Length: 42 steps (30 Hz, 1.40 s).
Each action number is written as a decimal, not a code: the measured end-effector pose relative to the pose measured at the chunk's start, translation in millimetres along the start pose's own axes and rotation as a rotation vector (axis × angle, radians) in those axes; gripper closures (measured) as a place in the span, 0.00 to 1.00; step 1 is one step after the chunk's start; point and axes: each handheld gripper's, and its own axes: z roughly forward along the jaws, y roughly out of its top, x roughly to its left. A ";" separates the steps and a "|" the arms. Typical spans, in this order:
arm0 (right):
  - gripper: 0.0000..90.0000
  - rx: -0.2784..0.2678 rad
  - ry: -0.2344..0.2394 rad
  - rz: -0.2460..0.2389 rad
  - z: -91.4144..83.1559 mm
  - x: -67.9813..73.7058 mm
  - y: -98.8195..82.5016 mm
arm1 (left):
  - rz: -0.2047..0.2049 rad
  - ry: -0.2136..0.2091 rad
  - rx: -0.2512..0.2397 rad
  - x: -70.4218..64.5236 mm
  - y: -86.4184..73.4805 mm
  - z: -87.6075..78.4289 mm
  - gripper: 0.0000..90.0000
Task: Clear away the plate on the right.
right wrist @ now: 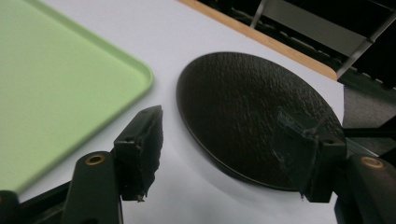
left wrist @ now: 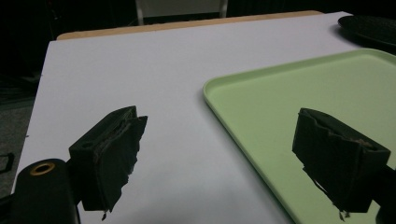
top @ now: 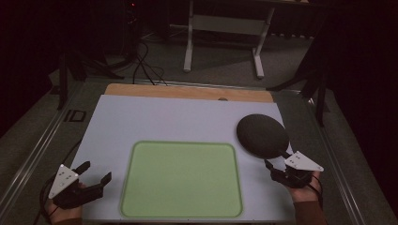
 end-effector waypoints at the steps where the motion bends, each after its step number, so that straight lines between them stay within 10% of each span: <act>1: 0.39 0.009 -0.001 -0.010 1.5 -0.6 0.0 | 0.000 0.000 0.000 -0.1 0.0 0.1 0.17; 42: 0.62 0.287 -0.007 -0.379 54.3 7.9 -0.9 | -0.004 -0.003 0.002 0.0 -0.5 1.4 0.17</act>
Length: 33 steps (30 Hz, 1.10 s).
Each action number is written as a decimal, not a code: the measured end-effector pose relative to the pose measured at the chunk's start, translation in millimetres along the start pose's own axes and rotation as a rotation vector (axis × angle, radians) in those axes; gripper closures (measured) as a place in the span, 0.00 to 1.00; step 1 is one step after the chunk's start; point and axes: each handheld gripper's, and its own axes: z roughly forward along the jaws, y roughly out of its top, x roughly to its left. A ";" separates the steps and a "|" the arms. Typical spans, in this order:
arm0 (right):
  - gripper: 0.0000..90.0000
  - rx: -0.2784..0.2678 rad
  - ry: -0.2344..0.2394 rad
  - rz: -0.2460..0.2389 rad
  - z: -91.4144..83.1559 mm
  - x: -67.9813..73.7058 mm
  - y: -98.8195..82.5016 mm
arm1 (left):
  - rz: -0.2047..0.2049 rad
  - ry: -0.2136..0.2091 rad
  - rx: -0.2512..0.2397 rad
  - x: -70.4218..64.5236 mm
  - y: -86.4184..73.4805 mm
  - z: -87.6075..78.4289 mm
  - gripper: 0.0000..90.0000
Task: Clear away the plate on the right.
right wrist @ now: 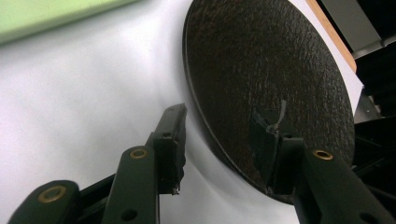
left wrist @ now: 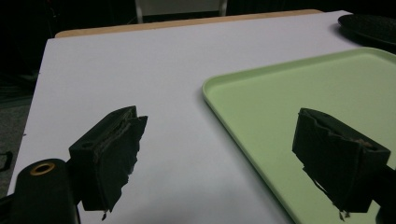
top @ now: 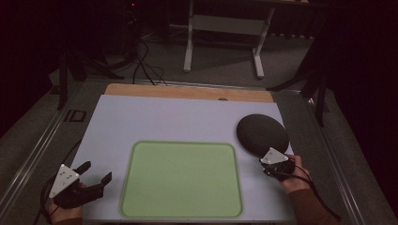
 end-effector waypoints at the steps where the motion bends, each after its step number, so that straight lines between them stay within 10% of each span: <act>1: 0.62 0.004 0.000 -0.010 1.0 0.4 0.5 | -0.001 -0.001 0.000 0.0 0.0 0.1 0.17; 33: 0.83 0.271 -0.273 -0.429 45.2 31.0 11.3 | -0.006 -0.002 0.002 0.3 -0.3 0.5 0.17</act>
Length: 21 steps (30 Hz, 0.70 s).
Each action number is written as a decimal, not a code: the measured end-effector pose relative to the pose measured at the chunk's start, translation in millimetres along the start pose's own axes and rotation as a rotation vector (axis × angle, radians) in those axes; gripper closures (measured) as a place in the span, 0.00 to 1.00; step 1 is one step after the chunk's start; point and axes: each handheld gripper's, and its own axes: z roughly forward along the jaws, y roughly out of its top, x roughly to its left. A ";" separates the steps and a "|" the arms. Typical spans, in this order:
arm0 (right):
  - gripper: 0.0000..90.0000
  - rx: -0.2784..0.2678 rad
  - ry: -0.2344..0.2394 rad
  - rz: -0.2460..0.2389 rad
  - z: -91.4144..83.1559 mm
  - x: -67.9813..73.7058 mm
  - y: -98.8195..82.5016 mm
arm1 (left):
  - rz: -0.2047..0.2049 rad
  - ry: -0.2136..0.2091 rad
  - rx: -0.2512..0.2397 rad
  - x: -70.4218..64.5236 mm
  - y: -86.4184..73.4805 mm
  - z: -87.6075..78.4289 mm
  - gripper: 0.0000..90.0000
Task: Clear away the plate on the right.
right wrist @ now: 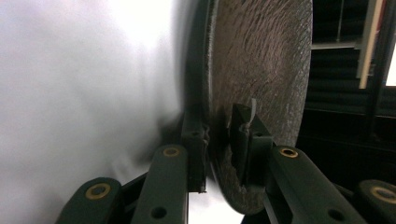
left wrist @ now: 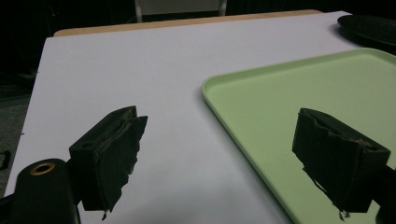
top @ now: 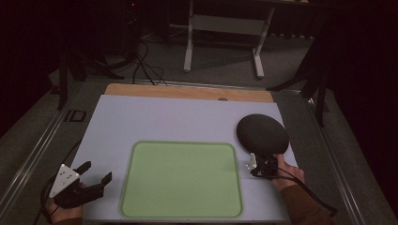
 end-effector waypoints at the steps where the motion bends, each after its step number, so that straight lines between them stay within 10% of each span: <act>1: 0.83 0.004 -0.008 -0.014 1.9 0.4 1.2 | 0.000 -0.001 0.000 0.1 0.0 0.0 0.17; 11: 0.89 0.033 -0.080 -0.128 5.3 8.9 6.1 | -0.006 -0.004 -0.005 0.5 -0.1 0.0 0.17; 21: 0.95 0.039 -0.108 -0.111 -5.1 -5.7 8.0 | -0.011 -0.003 -0.004 0.7 -0.3 0.1 0.17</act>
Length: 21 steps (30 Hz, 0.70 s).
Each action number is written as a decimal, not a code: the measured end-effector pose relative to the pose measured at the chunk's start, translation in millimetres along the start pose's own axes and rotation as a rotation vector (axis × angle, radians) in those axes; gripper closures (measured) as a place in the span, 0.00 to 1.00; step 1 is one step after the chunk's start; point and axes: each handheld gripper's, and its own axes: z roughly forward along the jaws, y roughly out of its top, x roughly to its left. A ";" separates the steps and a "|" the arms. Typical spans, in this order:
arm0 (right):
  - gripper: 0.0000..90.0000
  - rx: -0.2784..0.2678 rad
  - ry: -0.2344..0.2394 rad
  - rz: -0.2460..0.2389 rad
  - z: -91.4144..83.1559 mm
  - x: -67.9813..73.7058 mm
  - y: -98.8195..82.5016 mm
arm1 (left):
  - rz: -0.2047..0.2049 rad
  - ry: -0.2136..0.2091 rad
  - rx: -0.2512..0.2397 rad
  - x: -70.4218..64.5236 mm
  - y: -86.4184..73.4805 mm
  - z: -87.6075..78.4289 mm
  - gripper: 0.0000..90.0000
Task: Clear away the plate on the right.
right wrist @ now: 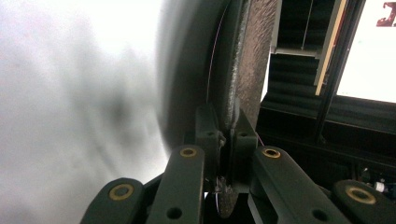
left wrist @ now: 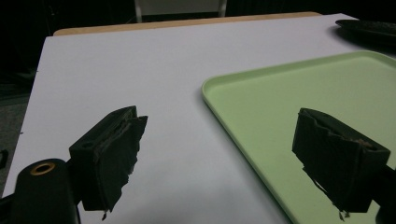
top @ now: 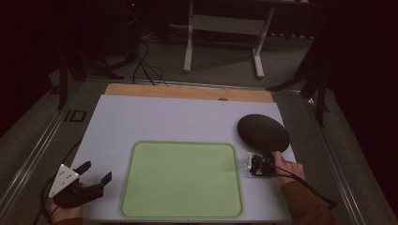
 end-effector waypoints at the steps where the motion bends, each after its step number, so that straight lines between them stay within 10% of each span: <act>1: 0.95 -0.003 -0.001 -0.008 -0.4 -1.0 0.1 | 0.000 0.000 -0.001 0.0 0.0 -0.1 0.17; 21: 0.93 -0.007 0.005 0.001 -13.6 -9.7 -0.4 | -0.008 0.005 0.000 1.2 -0.5 -0.4 0.17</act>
